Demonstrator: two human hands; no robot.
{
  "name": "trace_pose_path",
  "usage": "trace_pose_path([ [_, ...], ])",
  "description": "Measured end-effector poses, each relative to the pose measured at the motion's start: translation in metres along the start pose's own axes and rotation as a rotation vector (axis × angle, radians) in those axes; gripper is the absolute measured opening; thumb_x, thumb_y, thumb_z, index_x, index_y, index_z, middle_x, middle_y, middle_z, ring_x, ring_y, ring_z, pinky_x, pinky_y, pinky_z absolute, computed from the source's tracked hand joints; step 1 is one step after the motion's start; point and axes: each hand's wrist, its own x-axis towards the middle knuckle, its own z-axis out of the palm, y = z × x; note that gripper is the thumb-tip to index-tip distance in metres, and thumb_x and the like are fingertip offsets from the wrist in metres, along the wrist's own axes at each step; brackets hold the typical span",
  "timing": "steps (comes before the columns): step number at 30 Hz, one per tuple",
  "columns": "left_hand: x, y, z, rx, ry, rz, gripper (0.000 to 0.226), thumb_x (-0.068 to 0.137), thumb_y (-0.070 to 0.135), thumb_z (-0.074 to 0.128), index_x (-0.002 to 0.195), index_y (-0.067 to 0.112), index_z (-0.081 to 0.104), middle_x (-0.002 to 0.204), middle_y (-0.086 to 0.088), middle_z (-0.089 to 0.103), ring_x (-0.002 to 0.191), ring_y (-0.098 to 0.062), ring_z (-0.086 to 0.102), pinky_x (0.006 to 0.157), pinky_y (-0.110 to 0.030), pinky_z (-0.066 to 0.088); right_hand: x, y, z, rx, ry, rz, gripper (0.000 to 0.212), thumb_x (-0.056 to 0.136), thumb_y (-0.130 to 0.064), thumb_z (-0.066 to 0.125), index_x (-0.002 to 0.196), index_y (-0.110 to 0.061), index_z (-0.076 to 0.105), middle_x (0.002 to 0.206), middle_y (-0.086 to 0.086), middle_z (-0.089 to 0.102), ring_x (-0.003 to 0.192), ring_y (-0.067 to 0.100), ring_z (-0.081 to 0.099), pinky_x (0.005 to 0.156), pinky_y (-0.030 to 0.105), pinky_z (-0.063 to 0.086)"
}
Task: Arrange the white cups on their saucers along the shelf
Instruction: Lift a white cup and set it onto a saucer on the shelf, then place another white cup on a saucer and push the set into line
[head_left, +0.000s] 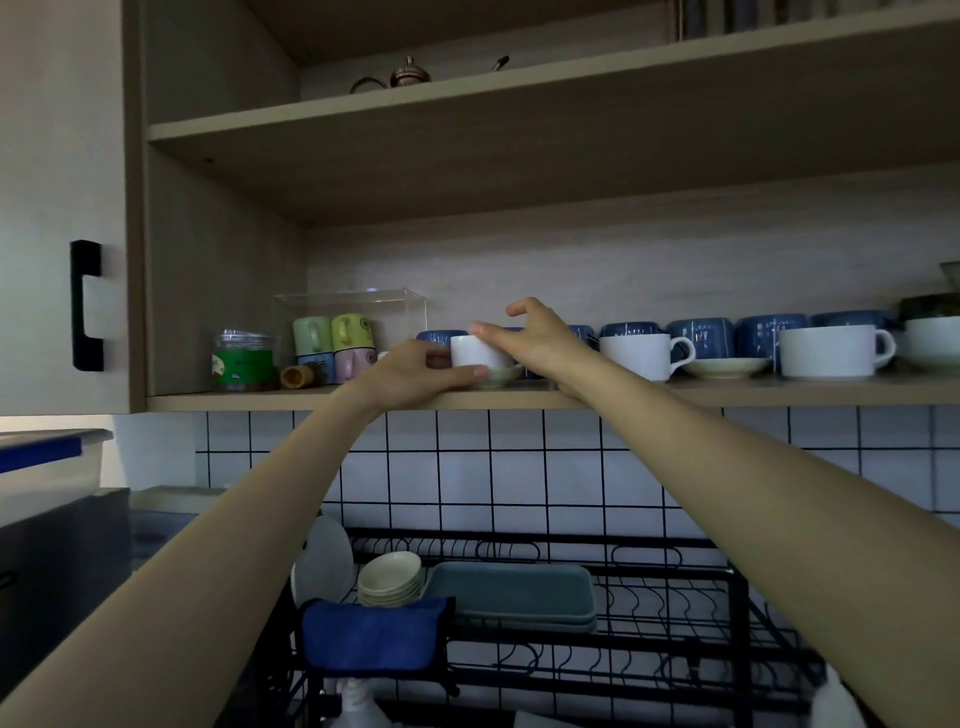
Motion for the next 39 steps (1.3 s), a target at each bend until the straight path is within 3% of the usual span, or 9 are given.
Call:
trace_pose_path([
  [5,0.003,0.007,-0.005,-0.042,-0.070,-0.009,0.023,0.085,0.050,0.073,0.094,0.029,0.067,0.092,0.008,0.073,0.079,-0.003,0.070,0.066,-0.009,0.051,-0.007,-0.008,-0.014,-0.096,0.106,-0.143,0.061,0.094,-0.053,0.055,0.144,-0.019,0.041,0.138,0.010,0.054,0.120,0.025,0.055,0.087,0.030,0.042],
  [9,0.014,0.021,0.001,0.094,-0.110,-0.050,0.056,0.085,0.059,0.068,0.112,0.010,0.067,0.109,-0.006,0.071,0.101,-0.024,0.067,0.096,-0.038,0.052,-0.013,-0.004,-0.028,-0.137,0.069,-0.103,0.058,0.099,-0.045,0.051,0.149,-0.021,0.035,0.146,0.012,0.047,0.126,0.026,0.051,0.090,0.028,0.037],
  [12,0.023,0.031,0.013,0.201,-0.106,-0.081,0.064,0.089,0.063,0.061,0.110,0.003,0.068,0.100,-0.012,0.069,0.087,-0.025,0.061,0.080,-0.034,0.046,-0.020,0.003,-0.030,-0.172,0.071,-0.083,0.054,0.101,-0.036,0.048,0.150,-0.021,0.033,0.144,0.014,0.049,0.123,0.027,0.053,0.092,0.030,0.038],
  [15,0.030,0.038,0.022,0.282,-0.122,-0.123,0.060,0.090,0.065,0.056,0.097,0.006,0.067,0.088,-0.006,0.066,0.077,-0.017,0.057,0.068,-0.029,0.040,-0.025,0.009,-0.033,-0.202,0.062,-0.085,0.050,0.103,-0.022,0.044,0.151,-0.021,0.031,0.136,0.015,0.054,0.093,0.022,0.059,0.079,0.030,0.045],
  [24,0.037,0.042,0.032,0.332,-0.108,-0.145,0.050,0.093,0.064,0.053,0.081,0.015,0.056,0.079,-0.002,0.058,0.071,-0.014,0.053,0.064,-0.030,0.036,-0.031,0.013,-0.036,-0.242,0.033,-0.099,0.055,0.099,-0.007,0.039,0.151,-0.022,0.032,0.141,0.014,0.050,0.097,0.024,0.058,0.078,0.034,0.048],
  [27,0.033,0.043,0.034,0.304,-0.016,-0.096,0.056,0.095,0.059,0.052,0.096,0.004,0.062,0.090,-0.012,0.065,0.080,-0.024,0.061,0.072,-0.035,0.045,-0.033,0.015,-0.037,-0.218,0.049,-0.113,0.049,0.098,-0.010,0.042,0.146,-0.020,0.039,0.137,0.011,0.053,0.102,0.026,0.059,0.085,0.038,0.053],
  [31,0.015,0.047,0.034,0.220,0.338,0.075,0.051,0.099,0.050,0.053,0.122,0.006,0.065,0.109,-0.010,0.072,0.099,-0.025,0.068,0.088,-0.041,0.056,-0.042,0.016,-0.039,-0.257,0.172,-0.263,0.034,0.096,-0.019,0.054,0.130,-0.024,0.054,0.118,0.001,0.059,0.107,0.018,0.056,0.088,0.038,0.053],
  [35,-0.003,0.062,0.046,0.224,0.532,0.213,0.042,0.101,0.051,0.045,0.097,0.018,0.071,0.083,-0.001,0.071,0.078,-0.020,0.067,0.073,-0.041,0.057,-0.052,0.029,-0.062,-0.587,0.399,-0.409,0.031,0.092,-0.029,0.060,0.122,-0.027,0.060,0.116,0.001,0.062,0.109,0.023,0.053,0.088,0.037,0.044],
  [39,-0.012,0.082,0.064,0.243,0.516,0.245,0.045,0.102,0.052,0.041,0.085,0.022,0.069,0.073,0.004,0.069,0.071,-0.020,0.067,0.067,-0.037,0.055,-0.054,0.048,-0.095,-0.698,0.392,-0.122,0.066,0.083,-0.053,0.065,0.140,-0.028,0.043,0.133,0.009,0.050,0.123,0.032,0.042,0.097,0.044,0.034],
])
